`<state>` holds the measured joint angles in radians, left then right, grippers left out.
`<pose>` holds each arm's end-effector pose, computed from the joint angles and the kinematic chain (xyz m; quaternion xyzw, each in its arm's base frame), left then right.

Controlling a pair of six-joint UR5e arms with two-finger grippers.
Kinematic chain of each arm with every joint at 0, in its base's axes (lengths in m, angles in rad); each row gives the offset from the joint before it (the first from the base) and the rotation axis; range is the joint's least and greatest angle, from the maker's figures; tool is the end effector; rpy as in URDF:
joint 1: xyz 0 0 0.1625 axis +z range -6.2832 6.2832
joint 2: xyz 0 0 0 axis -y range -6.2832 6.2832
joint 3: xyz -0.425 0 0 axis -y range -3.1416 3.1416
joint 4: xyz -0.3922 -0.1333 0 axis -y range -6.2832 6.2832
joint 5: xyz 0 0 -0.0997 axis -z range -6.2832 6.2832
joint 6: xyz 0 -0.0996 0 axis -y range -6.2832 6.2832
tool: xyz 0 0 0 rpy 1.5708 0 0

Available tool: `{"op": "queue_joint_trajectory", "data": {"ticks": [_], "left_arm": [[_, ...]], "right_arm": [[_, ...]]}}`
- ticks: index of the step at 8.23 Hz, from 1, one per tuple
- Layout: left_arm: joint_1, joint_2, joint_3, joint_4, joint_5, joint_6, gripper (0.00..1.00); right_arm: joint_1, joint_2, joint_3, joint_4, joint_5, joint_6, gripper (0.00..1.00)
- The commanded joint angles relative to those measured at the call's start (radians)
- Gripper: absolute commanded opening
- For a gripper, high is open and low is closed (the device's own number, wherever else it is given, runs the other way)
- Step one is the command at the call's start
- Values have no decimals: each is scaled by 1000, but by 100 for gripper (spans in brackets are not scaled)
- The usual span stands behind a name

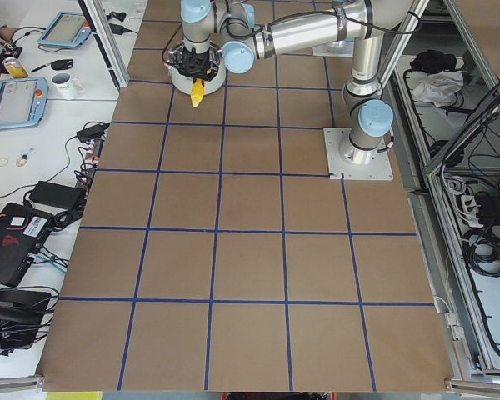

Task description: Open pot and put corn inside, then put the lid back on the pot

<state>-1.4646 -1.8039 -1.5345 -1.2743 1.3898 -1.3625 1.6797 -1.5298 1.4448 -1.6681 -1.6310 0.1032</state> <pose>-0.0877 -0.6045 0.4118 0.6632 -0.7413 -0.0129 0.1022 0.1835 -0.5073 0.5407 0.0001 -0.9954 0.0936 0.0202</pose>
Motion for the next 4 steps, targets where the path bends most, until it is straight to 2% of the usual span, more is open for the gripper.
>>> {"op": "queue_joint_trajectory", "data": {"ticks": [1, 4], "left_arm": [[-155, -66, 28, 175, -8, -178, 1], [-226, -156, 157, 216, -11, -294, 2]], "right_arm": [[-12, -10, 17, 15, 5, -11, 34], [-12, -10, 17, 16, 5, -11, 34]]}}
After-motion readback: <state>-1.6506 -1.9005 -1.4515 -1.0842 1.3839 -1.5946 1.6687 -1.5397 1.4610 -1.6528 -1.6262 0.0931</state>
